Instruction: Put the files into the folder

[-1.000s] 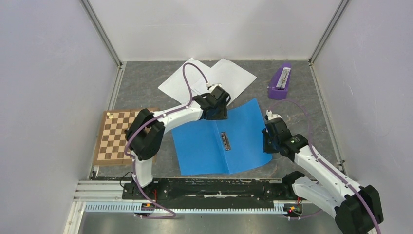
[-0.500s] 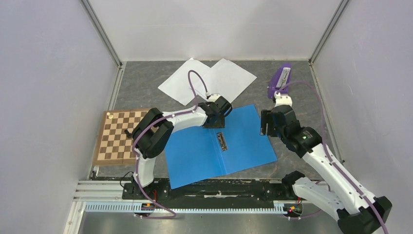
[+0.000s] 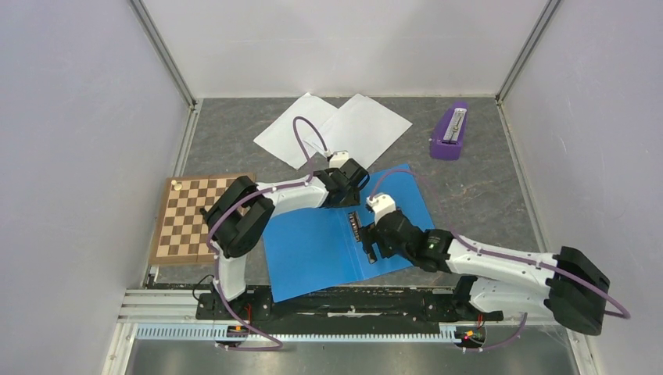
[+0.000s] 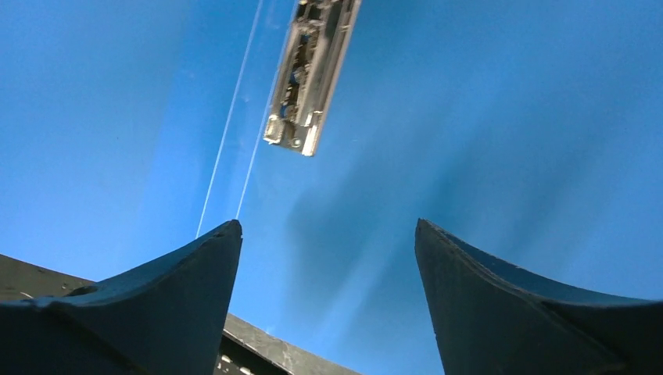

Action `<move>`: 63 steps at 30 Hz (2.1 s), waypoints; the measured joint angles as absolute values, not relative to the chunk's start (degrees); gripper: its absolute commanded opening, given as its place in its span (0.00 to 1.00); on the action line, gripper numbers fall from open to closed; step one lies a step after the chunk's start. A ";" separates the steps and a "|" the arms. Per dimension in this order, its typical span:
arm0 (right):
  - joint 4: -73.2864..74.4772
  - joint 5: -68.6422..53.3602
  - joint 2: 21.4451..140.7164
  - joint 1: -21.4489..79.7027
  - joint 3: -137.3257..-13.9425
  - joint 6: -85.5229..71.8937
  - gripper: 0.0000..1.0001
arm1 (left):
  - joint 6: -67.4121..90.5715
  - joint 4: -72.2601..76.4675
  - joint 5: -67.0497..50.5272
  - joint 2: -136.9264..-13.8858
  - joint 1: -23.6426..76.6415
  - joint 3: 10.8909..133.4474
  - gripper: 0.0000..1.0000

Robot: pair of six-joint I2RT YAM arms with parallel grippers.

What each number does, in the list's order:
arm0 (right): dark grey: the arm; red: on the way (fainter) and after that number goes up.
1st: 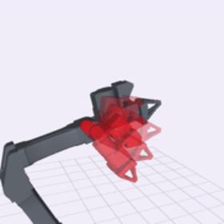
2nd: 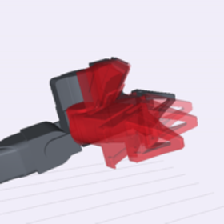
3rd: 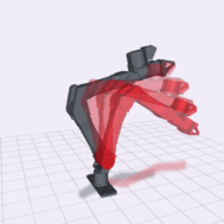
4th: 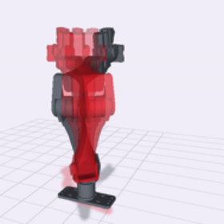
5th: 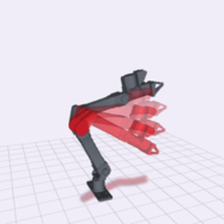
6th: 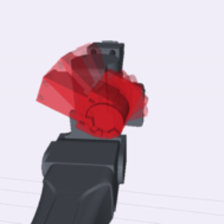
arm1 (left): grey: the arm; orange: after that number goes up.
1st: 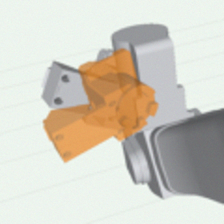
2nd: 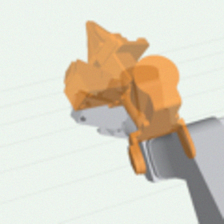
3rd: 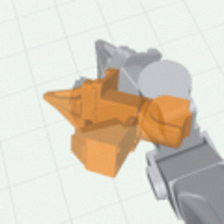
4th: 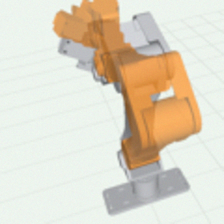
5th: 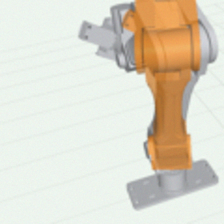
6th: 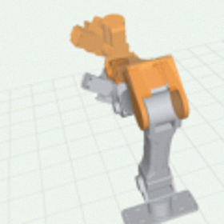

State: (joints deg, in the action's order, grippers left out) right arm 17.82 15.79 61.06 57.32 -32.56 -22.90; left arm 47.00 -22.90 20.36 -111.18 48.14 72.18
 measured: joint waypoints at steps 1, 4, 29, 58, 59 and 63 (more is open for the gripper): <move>16.12 16.67 62.11 58.85 -31.75 -22.72 0.89 | 47.05 -22.35 20.27 -110.93 48.14 71.75 0.68; 11.31 19.09 65.25 62.46 -30.61 -21.85 0.94 | 47.07 -21.39 19.86 -110.45 48.14 71.02 0.70; -6.83 24.45 73.60 72.71 -22.20 -21.30 0.98 | 58.70 -36.42 19.64 -103.96 48.14 67.07 0.98; -2.39 11.86 64.12 57.43 -25.58 -26.50 0.54 | 63.68 -42.65 23.90 -112.53 48.12 76.53 0.99; -2.68 11.33 65.41 57.30 -26.68 -27.03 0.50 | 63.66 -42.52 23.90 -112.46 48.12 76.42 0.99; -3.84 9.89 70.30 57.25 -29.17 -28.80 0.36 | 63.66 -42.09 23.92 -112.27 48.12 76.05 0.99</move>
State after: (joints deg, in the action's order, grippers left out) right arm -3.84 9.89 70.30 57.25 -29.17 -28.80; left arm 63.66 -42.09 23.92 -112.27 48.12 76.05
